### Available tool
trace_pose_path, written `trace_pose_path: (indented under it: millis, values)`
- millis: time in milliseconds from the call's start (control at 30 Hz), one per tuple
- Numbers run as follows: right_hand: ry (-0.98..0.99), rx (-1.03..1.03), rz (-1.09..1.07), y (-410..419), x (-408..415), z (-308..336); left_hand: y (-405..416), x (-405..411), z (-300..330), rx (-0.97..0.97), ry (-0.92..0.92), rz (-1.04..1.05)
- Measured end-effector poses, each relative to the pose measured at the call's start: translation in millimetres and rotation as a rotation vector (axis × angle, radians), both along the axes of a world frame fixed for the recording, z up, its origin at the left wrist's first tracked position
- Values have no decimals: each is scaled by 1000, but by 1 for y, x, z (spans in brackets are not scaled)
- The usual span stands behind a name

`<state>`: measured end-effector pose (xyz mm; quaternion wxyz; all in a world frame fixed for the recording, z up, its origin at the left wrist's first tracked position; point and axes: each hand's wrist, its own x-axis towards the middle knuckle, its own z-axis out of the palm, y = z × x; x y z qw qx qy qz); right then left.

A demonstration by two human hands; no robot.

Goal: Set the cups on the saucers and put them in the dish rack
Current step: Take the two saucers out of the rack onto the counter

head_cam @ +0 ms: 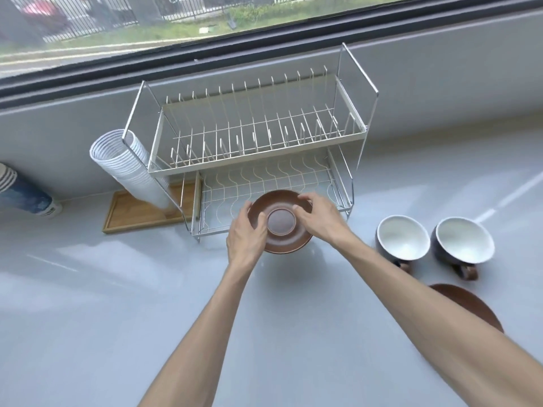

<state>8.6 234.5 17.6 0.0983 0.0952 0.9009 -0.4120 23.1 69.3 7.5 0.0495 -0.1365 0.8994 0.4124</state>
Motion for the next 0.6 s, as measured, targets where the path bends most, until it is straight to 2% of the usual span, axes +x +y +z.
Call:
trace_pose_path:
  millis: [600]
  values:
    - [-68,-77,-149,35,120,-36,32,87,-20,-17,-111,-87]
